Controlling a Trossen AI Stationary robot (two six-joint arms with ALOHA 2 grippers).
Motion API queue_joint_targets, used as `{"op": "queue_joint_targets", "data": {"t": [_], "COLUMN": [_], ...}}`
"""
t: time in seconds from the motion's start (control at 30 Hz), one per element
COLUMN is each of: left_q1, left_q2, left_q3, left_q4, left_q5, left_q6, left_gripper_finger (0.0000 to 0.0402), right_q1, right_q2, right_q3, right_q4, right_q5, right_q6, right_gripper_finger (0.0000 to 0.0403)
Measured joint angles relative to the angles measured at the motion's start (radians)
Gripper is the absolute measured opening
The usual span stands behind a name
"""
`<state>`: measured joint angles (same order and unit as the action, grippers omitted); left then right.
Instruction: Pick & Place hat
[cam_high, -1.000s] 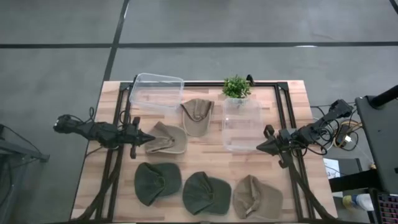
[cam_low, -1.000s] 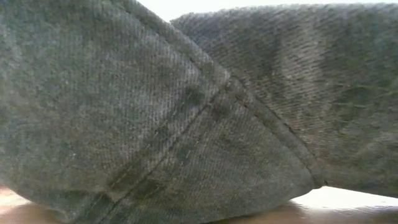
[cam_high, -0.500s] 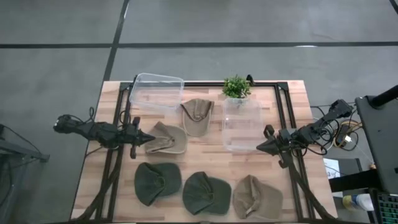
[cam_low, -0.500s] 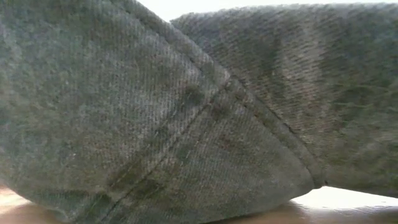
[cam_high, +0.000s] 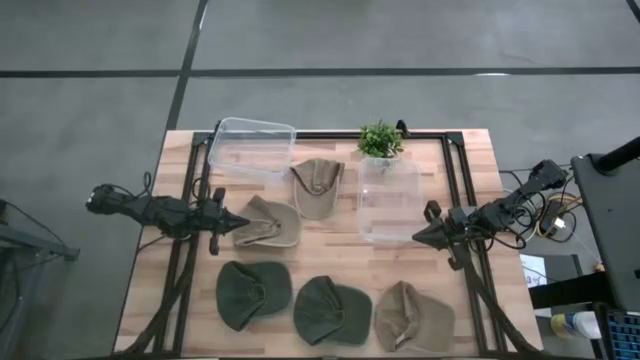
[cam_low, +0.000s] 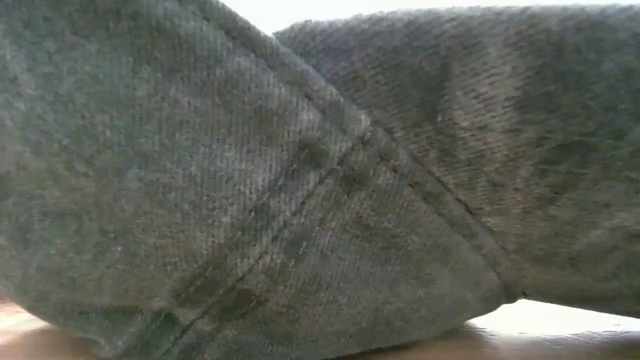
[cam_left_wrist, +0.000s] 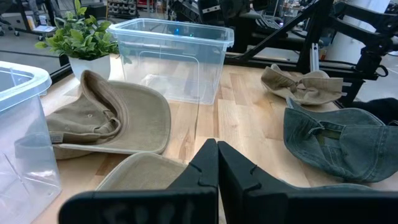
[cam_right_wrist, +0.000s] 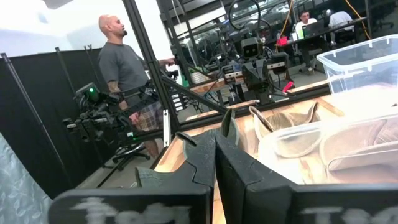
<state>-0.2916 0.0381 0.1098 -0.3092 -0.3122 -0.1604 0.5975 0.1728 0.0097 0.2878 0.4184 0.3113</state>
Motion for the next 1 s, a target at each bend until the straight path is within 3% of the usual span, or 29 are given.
{"op": "queue_joint_targets", "data": {"t": [0.2, 0.4, 0.6, 0.8, 1.0], "left_q1": [0.0, 0.0, 0.0, 0.0, 0.0], "left_q2": [0.0, 0.0, 0.0, 0.0, 0.0], "left_q3": [0.0, 0.0, 0.0, 0.0, 0.0], "left_q4": [0.0, 0.0, 0.0, 0.0, 0.0], "left_q5": [0.0, 0.0, 0.0, 0.0, 0.0], "left_q6": [0.0, 0.0, 0.0, 0.0, 0.0], "left_gripper_finger": [0.0, 0.0, 0.0, 0.0, 0.0], "right_q1": [0.0, -0.002, -0.002, 0.002, 0.059], "right_q2": [0.001, 0.0, 0.0, 0.015, 0.117], "right_q3": [0.0, 0.0, 0.0, 0.0, 0.019], "right_q4": [0.027, 0.146, 0.153, 0.159, 0.165], "right_q5": [0.0, -0.015, -0.027, -0.186, -0.188], "right_q6": [-0.009, 0.147, 0.275, 0.397, 0.447], "right_gripper_finger": [0.0008, 0.0008, 0.0008, 0.0008, 0.0009]}}
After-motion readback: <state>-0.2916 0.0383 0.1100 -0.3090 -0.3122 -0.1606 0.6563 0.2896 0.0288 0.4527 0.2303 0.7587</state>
